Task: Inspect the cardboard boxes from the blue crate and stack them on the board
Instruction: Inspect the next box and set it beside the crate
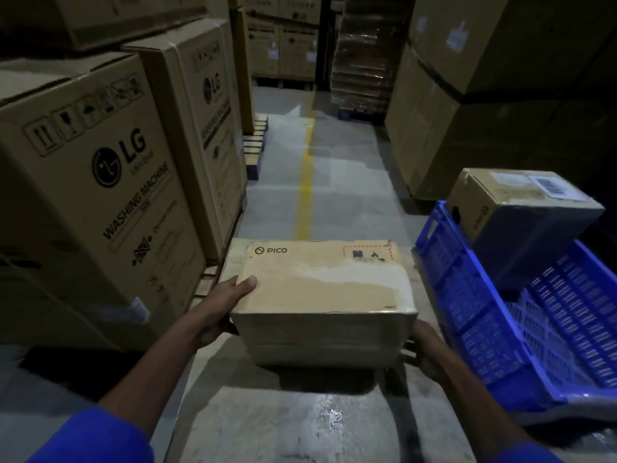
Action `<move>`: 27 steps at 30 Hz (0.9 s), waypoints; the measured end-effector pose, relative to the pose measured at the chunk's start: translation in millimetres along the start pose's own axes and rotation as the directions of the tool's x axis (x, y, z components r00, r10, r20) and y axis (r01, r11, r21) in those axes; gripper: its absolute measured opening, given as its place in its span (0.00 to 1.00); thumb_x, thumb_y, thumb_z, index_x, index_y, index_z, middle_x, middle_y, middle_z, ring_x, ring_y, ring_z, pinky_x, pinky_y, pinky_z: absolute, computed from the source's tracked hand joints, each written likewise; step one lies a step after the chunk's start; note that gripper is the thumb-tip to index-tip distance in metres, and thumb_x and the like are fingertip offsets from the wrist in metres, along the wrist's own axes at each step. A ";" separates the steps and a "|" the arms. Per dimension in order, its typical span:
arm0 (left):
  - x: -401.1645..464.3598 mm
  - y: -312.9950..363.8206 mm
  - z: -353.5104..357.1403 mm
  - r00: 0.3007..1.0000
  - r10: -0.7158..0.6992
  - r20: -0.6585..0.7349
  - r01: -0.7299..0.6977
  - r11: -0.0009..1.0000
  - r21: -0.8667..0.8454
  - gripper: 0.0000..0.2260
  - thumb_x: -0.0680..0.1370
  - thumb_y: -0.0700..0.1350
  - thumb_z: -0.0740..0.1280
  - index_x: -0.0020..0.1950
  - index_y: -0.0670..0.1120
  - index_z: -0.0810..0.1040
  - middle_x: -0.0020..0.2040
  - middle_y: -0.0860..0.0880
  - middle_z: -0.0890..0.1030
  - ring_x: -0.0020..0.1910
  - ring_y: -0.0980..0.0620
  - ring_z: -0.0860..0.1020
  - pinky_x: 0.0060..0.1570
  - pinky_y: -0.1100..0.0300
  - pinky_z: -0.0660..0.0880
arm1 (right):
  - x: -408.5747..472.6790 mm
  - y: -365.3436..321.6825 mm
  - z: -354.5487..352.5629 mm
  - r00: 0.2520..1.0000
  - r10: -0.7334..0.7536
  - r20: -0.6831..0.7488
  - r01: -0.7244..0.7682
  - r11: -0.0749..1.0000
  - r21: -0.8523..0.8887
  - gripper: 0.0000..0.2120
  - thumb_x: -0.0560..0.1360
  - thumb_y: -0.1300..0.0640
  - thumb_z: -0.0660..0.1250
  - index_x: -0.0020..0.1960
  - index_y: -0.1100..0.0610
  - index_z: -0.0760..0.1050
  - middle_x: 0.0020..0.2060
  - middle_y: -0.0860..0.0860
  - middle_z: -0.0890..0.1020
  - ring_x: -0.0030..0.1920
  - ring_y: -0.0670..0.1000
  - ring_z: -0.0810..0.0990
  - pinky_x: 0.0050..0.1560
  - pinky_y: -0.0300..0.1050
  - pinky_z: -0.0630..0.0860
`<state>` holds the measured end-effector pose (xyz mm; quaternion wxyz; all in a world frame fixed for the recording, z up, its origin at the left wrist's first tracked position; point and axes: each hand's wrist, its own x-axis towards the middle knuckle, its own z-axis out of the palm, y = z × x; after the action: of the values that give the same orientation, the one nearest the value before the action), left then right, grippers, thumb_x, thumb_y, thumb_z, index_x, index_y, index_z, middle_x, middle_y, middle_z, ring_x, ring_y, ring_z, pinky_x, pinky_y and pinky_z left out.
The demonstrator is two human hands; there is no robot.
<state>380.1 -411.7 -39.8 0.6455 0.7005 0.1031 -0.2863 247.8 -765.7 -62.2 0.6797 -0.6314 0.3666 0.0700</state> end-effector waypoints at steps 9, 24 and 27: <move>1.5 -2.8 -32.4 0.888 0.437 -0.143 -0.327 0.819 0.473 0.21 0.85 0.53 0.57 0.79 0.52 0.66 0.75 0.44 0.70 0.67 0.50 0.69 0.60 0.56 0.68 | -0.7 -7.8 15.8 0.990 -0.076 0.121 0.026 0.928 0.372 0.25 0.81 0.39 0.65 0.70 0.54 0.77 0.64 0.63 0.82 0.62 0.64 0.82 0.68 0.70 0.74; -17.5 13.5 16.4 0.994 0.079 0.076 -0.076 0.996 -0.039 0.34 0.67 0.82 0.53 0.60 0.63 0.79 0.52 0.59 0.85 0.59 0.53 0.80 0.55 0.47 0.77 | -14.3 -52.5 18.6 0.922 -0.313 0.230 0.288 0.948 0.135 0.28 0.74 0.41 0.70 0.70 0.53 0.75 0.58 0.47 0.86 0.61 0.50 0.83 0.62 0.59 0.78; -14.8 28.8 13.0 0.989 0.102 0.106 -0.099 0.995 -0.030 0.37 0.62 0.83 0.63 0.61 0.61 0.81 0.59 0.56 0.85 0.59 0.50 0.81 0.59 0.41 0.78 | -14.3 -51.4 21.0 0.928 -0.298 0.222 0.280 0.954 0.111 0.17 0.82 0.47 0.67 0.68 0.52 0.74 0.55 0.46 0.87 0.56 0.47 0.85 0.55 0.54 0.78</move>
<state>379.4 -425.0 -7.6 0.6722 0.6805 0.0365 -0.2893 274.7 -751.2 -13.8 0.7453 -0.6388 0.1886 0.0293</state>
